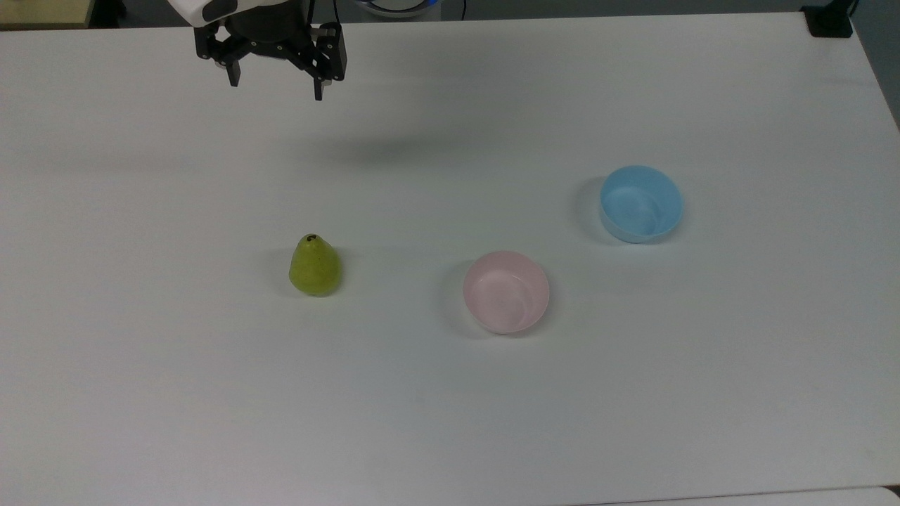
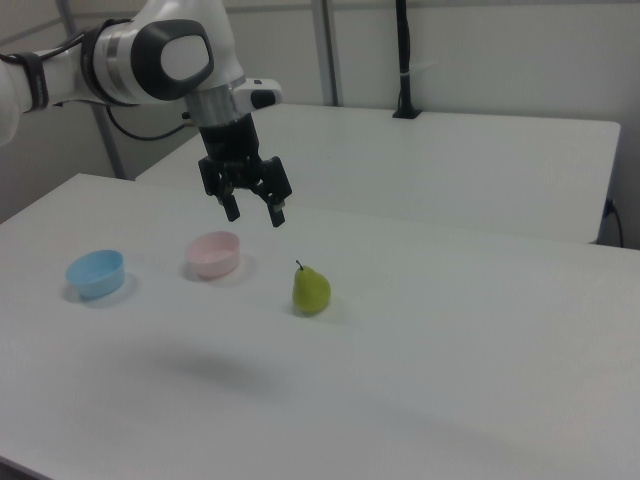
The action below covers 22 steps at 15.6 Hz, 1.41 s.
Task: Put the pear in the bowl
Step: 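Move the open gripper over the green pear and lower it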
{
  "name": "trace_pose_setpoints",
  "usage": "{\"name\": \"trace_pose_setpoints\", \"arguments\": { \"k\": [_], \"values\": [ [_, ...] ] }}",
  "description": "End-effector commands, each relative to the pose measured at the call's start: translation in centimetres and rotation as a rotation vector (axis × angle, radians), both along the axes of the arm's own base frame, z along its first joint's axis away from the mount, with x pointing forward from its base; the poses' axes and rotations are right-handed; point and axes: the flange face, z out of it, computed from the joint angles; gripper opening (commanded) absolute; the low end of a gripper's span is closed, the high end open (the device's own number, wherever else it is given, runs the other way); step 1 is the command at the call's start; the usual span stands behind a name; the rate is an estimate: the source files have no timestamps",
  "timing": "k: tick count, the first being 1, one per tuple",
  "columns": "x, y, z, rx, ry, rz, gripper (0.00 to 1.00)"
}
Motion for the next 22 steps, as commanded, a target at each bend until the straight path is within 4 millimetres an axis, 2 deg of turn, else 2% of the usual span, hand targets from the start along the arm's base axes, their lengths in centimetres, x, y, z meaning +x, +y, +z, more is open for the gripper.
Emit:
{"name": "trace_pose_setpoints", "arguments": {
  "k": [1, 14, 17, 20, 22],
  "values": [
    [-1.0, -1.9, -0.2, 0.015, 0.029, -0.045, 1.0],
    [-0.8, -1.6, 0.0, 0.015, 0.016, -0.031, 1.0],
    [0.7, -1.3, -1.1, 0.007, -0.035, -0.026, 1.0],
    [2.4, -0.9, -4.2, 0.001, 0.004, -0.003, 1.0],
    [4.7, -0.5, -6.6, -0.006, 0.006, 0.008, 1.0]
  ]
}}
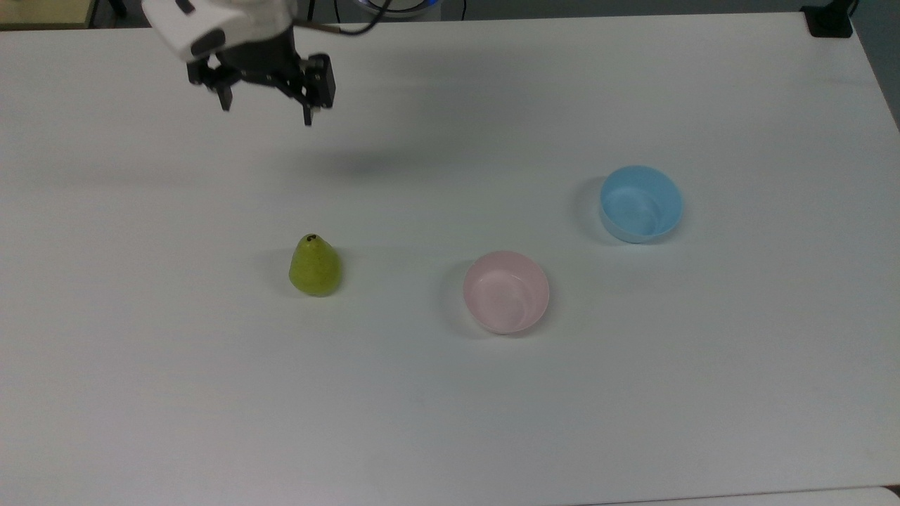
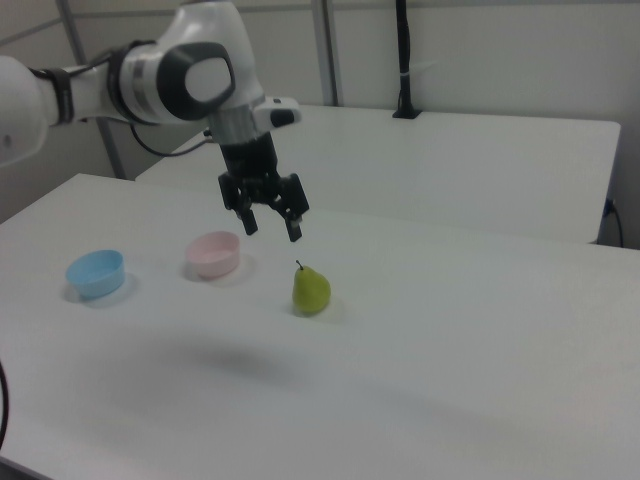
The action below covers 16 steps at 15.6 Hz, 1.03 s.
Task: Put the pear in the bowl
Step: 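Move the open gripper over the green pear and lower it, then close the gripper on the green pear and lift it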
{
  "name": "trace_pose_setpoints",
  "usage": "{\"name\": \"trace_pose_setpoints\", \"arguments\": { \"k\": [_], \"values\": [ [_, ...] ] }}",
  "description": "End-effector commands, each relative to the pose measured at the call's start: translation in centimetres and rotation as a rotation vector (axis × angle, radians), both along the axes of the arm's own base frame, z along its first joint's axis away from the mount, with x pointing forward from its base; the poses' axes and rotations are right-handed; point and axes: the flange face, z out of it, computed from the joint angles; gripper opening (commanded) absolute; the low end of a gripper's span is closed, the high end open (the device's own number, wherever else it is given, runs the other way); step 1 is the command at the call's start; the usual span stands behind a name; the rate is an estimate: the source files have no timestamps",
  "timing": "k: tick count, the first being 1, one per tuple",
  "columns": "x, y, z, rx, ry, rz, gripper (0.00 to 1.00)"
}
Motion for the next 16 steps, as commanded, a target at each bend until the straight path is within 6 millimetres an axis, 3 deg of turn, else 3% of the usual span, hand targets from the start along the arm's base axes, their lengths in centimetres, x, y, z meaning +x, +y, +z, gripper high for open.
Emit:
{"name": "trace_pose_setpoints", "arguments": {
  "k": [1, 6, 8, 12, 14, 16],
  "values": [
    [3.7, 1.6, -4.6, -0.002, -0.004, 0.038, 1.0],
    [7.2, 1.9, -12.7, -0.02, -0.033, 0.073, 1.0],
    [8.5, 2.6, -14.7, -0.025, -0.052, 0.087, 1.0],
    [9.9, 3.5, -17.7, -0.028, -0.066, 0.107, 1.0],
    [10.4, 5.0, -19.1, -0.03, -0.082, 0.129, 1.0],
    [10.6, 5.3, -19.7, -0.033, -0.088, 0.14, 1.0]
  ]
}}
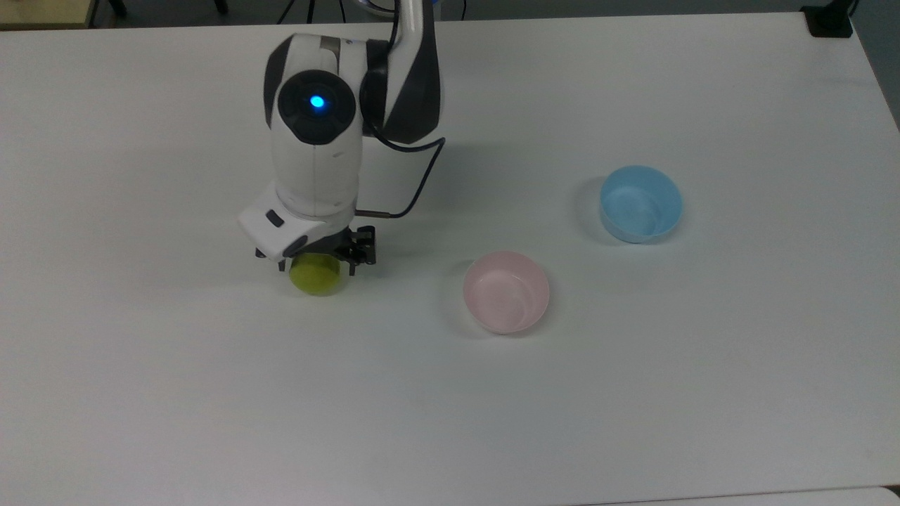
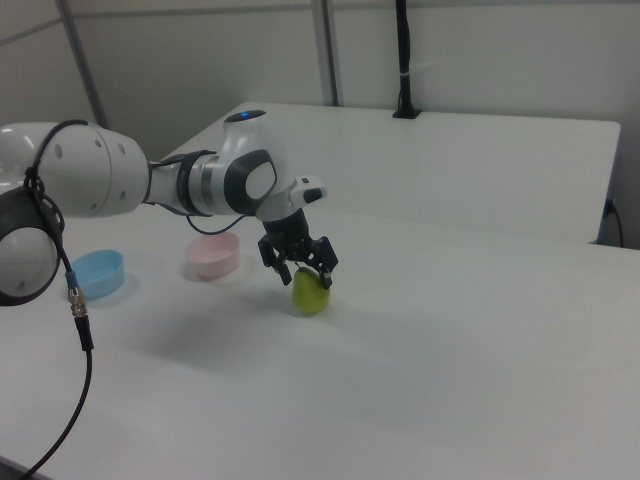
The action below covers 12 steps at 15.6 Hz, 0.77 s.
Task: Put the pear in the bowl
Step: 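Close the gripper on the green pear and lift it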
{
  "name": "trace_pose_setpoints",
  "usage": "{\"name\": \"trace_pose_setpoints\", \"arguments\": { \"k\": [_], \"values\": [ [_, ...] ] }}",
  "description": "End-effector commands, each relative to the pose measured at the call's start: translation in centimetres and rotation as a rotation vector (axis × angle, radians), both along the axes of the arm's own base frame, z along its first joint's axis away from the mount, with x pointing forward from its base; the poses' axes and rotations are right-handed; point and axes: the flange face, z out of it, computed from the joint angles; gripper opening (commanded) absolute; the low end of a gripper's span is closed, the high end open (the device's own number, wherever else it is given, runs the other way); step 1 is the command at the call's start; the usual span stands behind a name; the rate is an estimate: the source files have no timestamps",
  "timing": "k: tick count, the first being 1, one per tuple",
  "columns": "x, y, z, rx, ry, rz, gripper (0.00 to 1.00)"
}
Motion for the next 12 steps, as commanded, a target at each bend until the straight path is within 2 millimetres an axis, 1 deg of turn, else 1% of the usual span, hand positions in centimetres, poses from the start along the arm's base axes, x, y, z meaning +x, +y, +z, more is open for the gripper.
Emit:
{"name": "trace_pose_setpoints", "arguments": {
  "k": [1, 2, 3, 4, 5, 9, 10, 12],
  "values": [
    [0.6, 1.0, -0.7, -0.005, -0.022, 0.024, 1.0],
    [0.6, 0.9, -0.5, -0.007, -0.024, 0.025, 0.9],
    [0.6, 0.6, -0.2, -0.004, -0.029, 0.018, 0.69],
    [0.6, 0.3, 0.6, 0.003, -0.036, 0.007, 0.39],
    [0.5, 0.3, 1.9, 0.006, -0.053, 0.006, 0.29],
    [-0.4, 0.2, 6.0, 0.05, -0.052, -0.031, 0.24],
    [-0.7, 0.1, 6.8, 0.056, -0.048, -0.037, 0.21],
    [-1.0, 0.2, 7.6, 0.059, -0.044, -0.039, 0.13]
  ]
}}
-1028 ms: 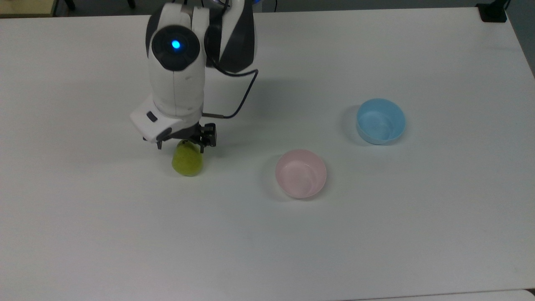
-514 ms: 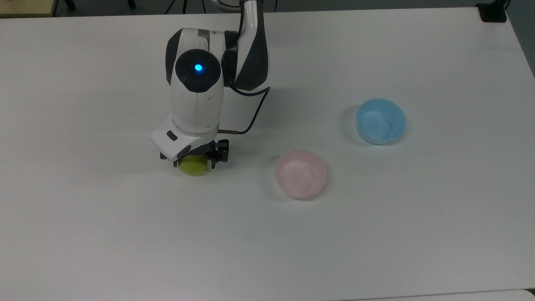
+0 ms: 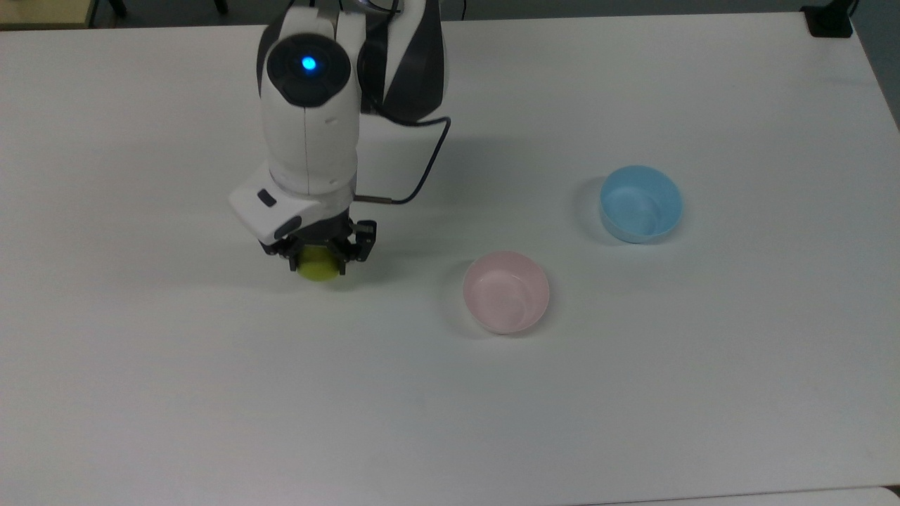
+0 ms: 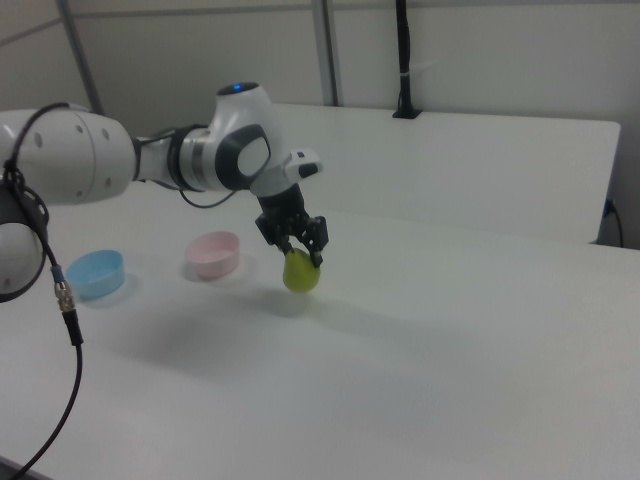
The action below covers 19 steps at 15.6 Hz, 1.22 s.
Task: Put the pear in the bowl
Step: 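Carry the pear over the pink bowl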
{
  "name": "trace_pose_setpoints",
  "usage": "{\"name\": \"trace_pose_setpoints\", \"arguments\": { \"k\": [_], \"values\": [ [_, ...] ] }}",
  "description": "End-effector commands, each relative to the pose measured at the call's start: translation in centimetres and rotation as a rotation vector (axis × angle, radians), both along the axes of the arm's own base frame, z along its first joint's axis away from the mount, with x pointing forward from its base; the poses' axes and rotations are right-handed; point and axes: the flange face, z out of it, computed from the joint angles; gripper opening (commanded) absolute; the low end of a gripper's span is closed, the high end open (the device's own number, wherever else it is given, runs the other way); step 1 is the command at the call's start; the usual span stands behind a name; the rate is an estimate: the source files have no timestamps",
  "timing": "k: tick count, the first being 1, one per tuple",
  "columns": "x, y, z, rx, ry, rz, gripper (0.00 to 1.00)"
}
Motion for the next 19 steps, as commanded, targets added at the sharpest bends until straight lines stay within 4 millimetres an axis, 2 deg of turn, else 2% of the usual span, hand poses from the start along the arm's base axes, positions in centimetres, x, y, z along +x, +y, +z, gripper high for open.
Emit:
{"name": "trace_pose_setpoints", "arguments": {
  "k": [1, 2, 4, 7, 11, 14, 16, 19],
  "values": [
    [-1.2, 0.1, 2.6, 0.023, 0.015, -0.018, 0.13],
    [-1.2, 0.3, 2.9, 0.03, 0.013, -0.022, 0.13],
    [-0.8, 1.4, 5.0, 0.083, -0.024, -0.047, 0.13],
    [-0.6, 6.5, 5.7, 0.116, -0.041, -0.039, 0.13],
    [0.0, 14.3, 6.5, 0.13, -0.099, -0.084, 0.14],
    [0.0, 19.4, 5.3, 0.154, -0.151, -0.098, 0.14],
    [0.1, 21.9, 3.8, 0.166, -0.183, -0.114, 0.15],
    [0.4, 23.7, 1.5, 0.162, -0.209, -0.126, 0.16]
  ]
}}
